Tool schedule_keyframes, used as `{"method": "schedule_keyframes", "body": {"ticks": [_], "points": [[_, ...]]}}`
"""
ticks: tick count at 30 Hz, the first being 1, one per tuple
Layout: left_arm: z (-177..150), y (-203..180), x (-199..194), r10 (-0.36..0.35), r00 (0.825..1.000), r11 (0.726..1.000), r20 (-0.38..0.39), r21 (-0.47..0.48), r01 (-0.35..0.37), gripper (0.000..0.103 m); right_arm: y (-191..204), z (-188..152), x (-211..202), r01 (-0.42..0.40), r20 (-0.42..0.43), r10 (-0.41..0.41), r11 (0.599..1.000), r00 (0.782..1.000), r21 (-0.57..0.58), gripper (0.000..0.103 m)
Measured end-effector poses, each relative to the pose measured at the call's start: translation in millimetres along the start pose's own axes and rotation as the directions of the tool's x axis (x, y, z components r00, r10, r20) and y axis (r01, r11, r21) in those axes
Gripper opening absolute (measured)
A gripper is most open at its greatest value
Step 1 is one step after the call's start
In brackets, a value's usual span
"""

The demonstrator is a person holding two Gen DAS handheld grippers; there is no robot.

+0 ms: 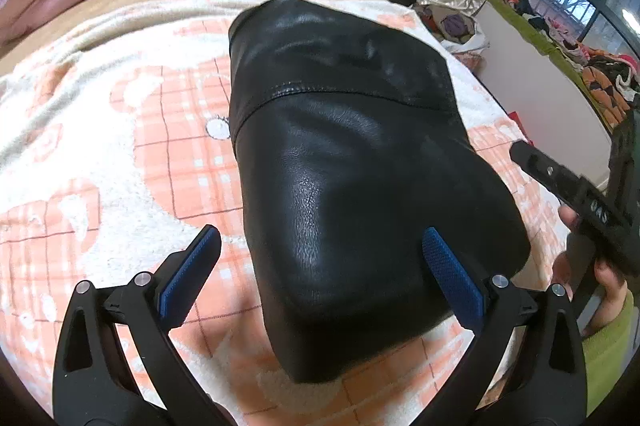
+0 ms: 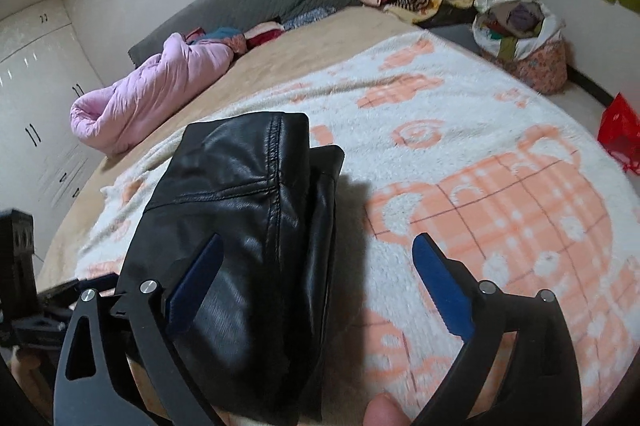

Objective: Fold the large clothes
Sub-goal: 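Open both tools and lift them away from the folded jacket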

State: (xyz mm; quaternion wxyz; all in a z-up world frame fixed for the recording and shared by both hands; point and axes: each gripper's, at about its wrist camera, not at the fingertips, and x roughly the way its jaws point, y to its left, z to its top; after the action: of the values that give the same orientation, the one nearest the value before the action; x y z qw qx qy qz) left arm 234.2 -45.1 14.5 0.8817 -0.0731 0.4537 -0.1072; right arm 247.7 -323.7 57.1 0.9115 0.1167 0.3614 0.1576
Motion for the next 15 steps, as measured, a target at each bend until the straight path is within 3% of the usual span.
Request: {"method": "schedule_keyframes", "body": {"ticks": [10,15], "points": [[-27,-5,-31,0.001,0.996,0.999,0.092,0.04,-0.004,0.095,31,-39,-53,0.032,0.131,-0.02,0.996,0.991,-0.089,0.099],[-47,0,-46,0.024,0.99,0.999,0.142,0.033,-0.029,0.095,45,-66,-78,0.045,0.149,-0.028,0.993,0.989,-0.11,0.099]]}}
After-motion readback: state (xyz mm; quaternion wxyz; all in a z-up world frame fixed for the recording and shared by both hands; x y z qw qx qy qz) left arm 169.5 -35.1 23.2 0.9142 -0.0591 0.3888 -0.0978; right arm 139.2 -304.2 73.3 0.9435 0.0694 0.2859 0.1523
